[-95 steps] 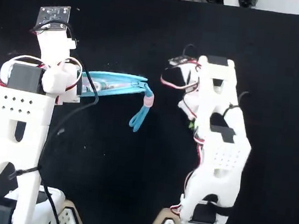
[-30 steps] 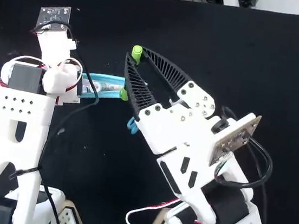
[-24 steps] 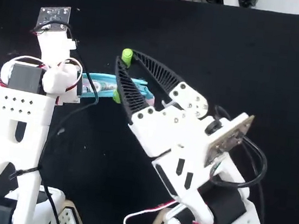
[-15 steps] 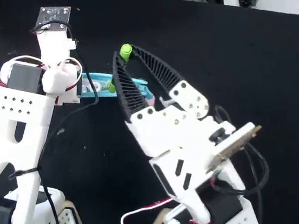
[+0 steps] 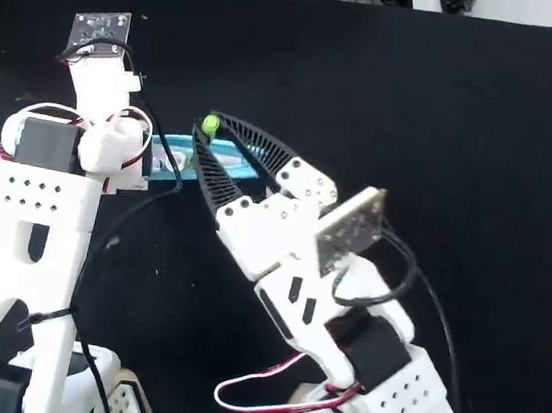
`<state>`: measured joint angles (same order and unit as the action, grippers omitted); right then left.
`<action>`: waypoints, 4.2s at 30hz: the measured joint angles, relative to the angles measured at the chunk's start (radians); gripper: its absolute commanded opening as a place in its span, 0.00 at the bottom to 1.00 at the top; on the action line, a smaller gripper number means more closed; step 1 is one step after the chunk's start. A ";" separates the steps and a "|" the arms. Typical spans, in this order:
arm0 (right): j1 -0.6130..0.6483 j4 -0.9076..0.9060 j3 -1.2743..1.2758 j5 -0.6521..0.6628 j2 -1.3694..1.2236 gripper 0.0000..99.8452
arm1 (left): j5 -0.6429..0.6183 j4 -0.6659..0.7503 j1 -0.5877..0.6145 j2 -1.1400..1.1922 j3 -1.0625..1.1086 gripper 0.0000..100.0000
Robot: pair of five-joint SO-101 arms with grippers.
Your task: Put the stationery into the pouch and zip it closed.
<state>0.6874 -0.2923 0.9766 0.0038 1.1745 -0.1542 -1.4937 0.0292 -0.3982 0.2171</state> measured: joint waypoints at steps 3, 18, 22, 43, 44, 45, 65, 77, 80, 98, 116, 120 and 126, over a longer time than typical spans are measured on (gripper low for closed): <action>0.000 -0.006 0.035 0.000 -0.002 0.02 | 0.000 0.000 0.000 0.000 0.000 0.03; 0.003 -0.666 -0.388 0.100 0.000 0.11 | 0.000 0.000 0.000 0.000 0.000 0.03; 0.003 -0.689 -0.400 0.101 0.000 0.11 | 0.000 0.000 0.000 0.000 0.000 0.03; -0.307 -1.023 -0.384 0.215 -0.123 0.16 | 0.000 0.000 0.000 0.000 0.000 0.03; -0.307 -1.008 -0.341 0.221 -0.092 0.18 | 0.000 0.000 0.000 0.000 0.000 0.03; -0.307 -0.990 -0.293 0.226 -0.060 0.21 | 0.000 0.000 0.000 0.000 0.000 0.03; -0.186 -0.382 0.422 0.256 0.434 0.23 | 0.000 0.000 0.000 0.000 0.000 0.03; -0.210 -0.227 0.434 0.313 0.436 0.23 | 0.000 0.000 0.000 0.000 0.000 0.03; -0.210 -0.176 0.434 0.313 0.428 0.23 | 0.000 0.000 0.000 0.000 0.000 0.03; -0.212 -0.229 0.307 0.419 0.126 0.13 | 0.000 0.000 0.000 0.000 0.000 0.03; -0.305 -0.170 0.270 0.399 0.084 0.01 | 0.000 0.000 0.000 0.000 0.005 0.03; -0.308 -0.172 0.261 0.399 0.084 0.01 | 0.000 0.000 -0.002 0.000 0.008 0.03; -0.307 -0.275 0.155 0.399 0.084 0.01 | 0.000 0.000 -0.002 0.000 0.008 0.03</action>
<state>0.3805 -0.5669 1.1316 0.4028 1.2589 -0.1542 -1.4937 0.0276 -0.3982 0.2248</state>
